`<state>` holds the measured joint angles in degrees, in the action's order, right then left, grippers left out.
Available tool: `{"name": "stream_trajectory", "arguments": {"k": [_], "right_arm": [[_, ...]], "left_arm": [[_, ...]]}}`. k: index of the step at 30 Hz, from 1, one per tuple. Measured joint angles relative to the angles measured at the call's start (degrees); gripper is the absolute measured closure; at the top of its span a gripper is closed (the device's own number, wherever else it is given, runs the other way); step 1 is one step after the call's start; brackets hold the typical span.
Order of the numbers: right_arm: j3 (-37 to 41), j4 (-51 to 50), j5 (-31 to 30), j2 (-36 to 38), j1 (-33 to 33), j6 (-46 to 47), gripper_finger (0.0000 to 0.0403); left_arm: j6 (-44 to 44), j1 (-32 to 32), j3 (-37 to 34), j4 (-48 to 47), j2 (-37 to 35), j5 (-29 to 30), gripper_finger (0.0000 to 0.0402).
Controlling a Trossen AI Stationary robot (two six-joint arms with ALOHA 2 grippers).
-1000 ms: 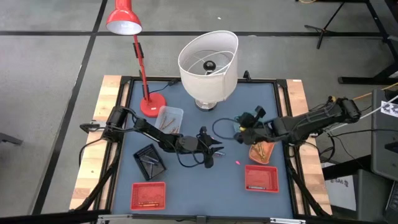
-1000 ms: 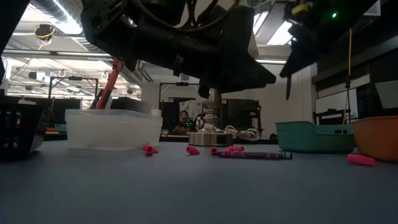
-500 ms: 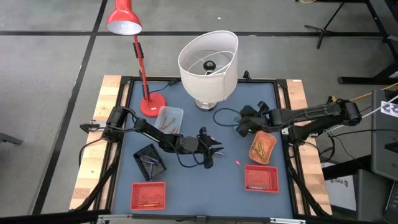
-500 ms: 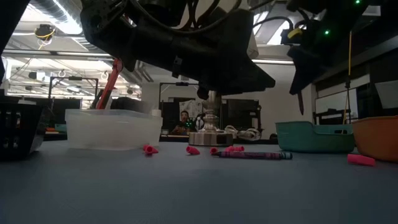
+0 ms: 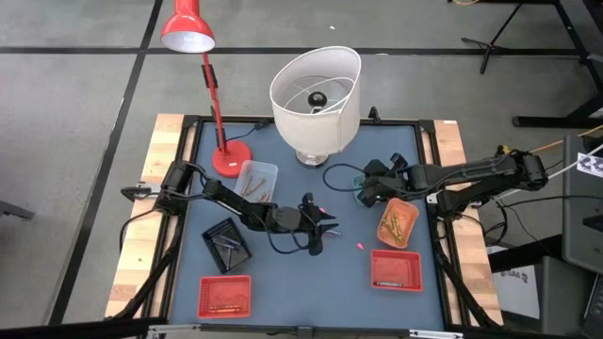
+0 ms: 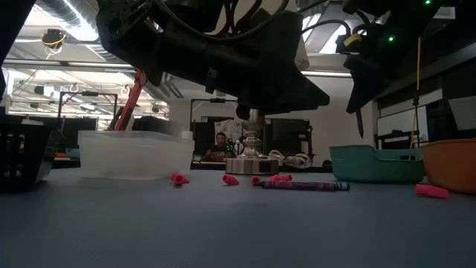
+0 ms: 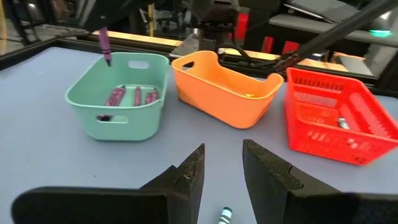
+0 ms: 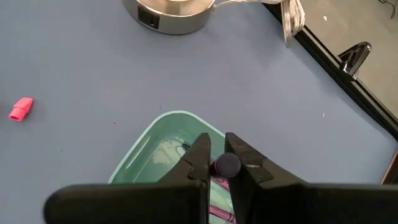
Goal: Sort crayons
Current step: Put the violet crayon into the green bin
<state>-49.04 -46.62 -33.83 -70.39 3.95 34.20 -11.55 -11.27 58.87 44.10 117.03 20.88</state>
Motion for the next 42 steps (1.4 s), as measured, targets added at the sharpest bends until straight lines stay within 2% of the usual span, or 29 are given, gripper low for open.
{"name": "stream_trajectory", "arguments": {"k": [6,13,18,25,29,42], "right_arm": [[0.0,0.0,0.0,0.0,0.0,0.0,0.0374],[0.0,0.0,0.0,0.0,0.0,0.0,0.0374],[0.0,0.0,0.0,0.0,0.0,0.0,0.0364],[0.0,0.0,0.0,0.0,0.0,0.0,0.0302],[0.0,0.1,0.0,0.0,0.1,0.0,0.0281],[0.0,1.3,1.1,0.0,0.2,0.4,0.0276]], "left_arm": [[0.1,0.0,0.0,-0.8,0.0,-4.0,0.0308],[0.1,0.0,0.0,-10.9,0.0,-8.3,0.0308],[0.0,0.0,0.0,-17.9,0.0,-8.5,0.0308],[0.0,0.0,0.0,-22.5,0.0,-8.6,0.0308],[0.0,0.0,0.0,-22.9,0.0,-8.6,0.0308],[-2.0,0.0,0.1,-29.8,-0.1,-8.6,0.0308]]}}
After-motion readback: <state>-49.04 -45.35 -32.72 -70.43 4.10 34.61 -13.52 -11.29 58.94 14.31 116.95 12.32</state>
